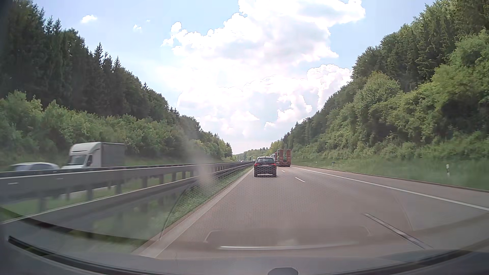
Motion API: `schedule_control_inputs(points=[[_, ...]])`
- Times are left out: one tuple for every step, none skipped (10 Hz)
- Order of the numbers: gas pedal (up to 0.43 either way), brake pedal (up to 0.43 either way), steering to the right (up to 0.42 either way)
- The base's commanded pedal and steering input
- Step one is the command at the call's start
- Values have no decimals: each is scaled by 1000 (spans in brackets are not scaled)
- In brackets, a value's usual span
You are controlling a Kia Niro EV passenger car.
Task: Follow the waypoints while adhering to traffic rules and regulations
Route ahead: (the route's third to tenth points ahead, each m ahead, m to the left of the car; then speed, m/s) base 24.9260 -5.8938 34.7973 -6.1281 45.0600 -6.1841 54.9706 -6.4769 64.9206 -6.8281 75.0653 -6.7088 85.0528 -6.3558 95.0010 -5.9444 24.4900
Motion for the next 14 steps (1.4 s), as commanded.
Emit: schedule_control_inputs(points=[[268, 0, 4], [280, 0, 5], [287, 0, 5], [287, 0, 4], [299, 0, 3], [311, 0, 3], [339, 0, 2], [350, 0, 2], [350, 0, 1], [350, 0, 1], [350, 0, 1], [350, 0, 1], [350, 0, 1], [339, 0, 0]])
